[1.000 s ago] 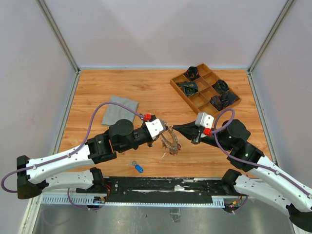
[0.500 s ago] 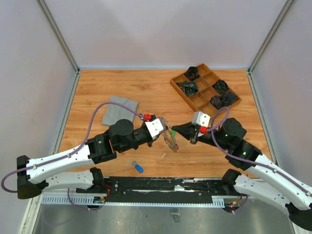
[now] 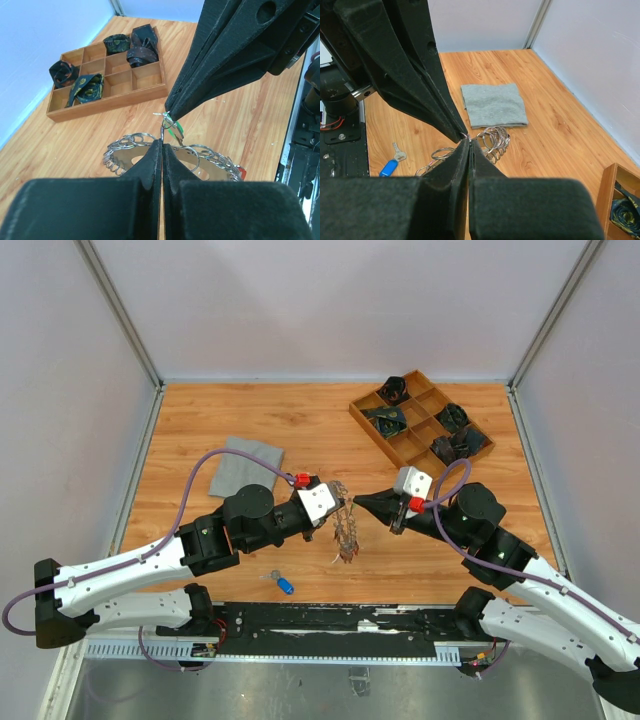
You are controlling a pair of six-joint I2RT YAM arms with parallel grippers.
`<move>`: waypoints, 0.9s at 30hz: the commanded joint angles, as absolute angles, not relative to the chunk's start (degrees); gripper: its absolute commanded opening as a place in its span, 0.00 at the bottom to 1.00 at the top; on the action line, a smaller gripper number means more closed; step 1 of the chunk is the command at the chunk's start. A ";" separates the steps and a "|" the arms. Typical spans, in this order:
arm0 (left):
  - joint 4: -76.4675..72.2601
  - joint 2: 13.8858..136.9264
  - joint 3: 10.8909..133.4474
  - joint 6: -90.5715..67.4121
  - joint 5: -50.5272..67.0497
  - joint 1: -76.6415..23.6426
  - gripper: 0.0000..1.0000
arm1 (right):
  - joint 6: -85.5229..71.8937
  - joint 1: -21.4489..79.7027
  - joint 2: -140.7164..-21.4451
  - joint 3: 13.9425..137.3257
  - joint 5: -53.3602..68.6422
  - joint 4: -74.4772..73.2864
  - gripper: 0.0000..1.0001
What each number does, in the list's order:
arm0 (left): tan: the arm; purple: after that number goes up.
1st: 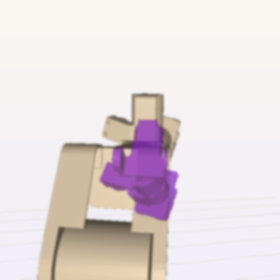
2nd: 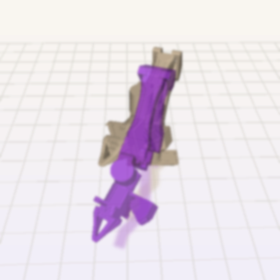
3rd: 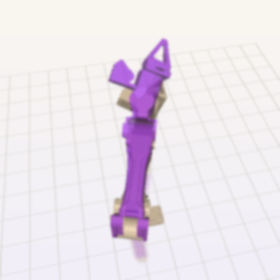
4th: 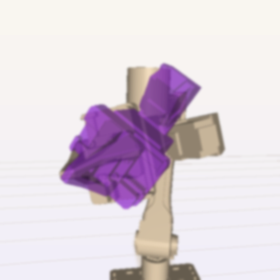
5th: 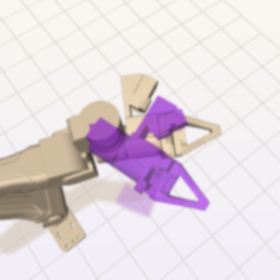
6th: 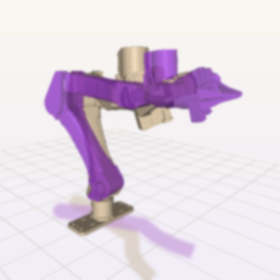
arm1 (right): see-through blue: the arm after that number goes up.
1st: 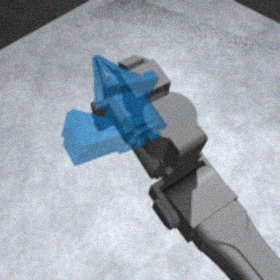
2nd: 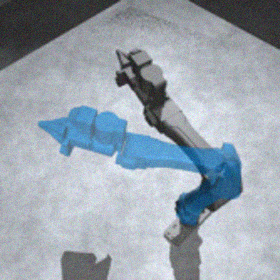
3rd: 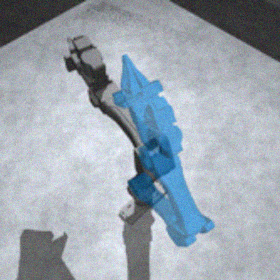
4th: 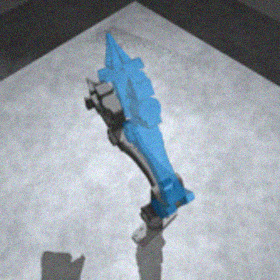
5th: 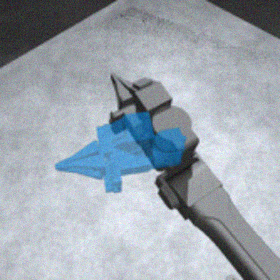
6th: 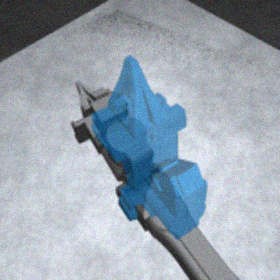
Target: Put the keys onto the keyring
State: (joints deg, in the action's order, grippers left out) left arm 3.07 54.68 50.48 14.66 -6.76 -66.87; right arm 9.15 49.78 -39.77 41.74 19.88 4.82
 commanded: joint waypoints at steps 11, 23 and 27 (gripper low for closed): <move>-1.76 53.57 53.08 14.50 -6.02 -66.83 0.00 | 8.00 49.58 -39.46 42.39 15.62 4.51 0.01; -2.09 53.64 53.17 14.70 -5.96 -66.80 0.00 | 7.90 49.58 -40.49 42.37 14.43 2.94 0.00; -2.28 53.61 53.17 14.72 -5.72 -66.88 0.01 | 7.91 49.58 -41.18 42.57 13.95 2.64 0.01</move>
State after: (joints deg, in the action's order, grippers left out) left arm 2.66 54.68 50.48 14.70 -6.68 -66.87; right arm 8.78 49.78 -40.82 41.74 15.86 2.59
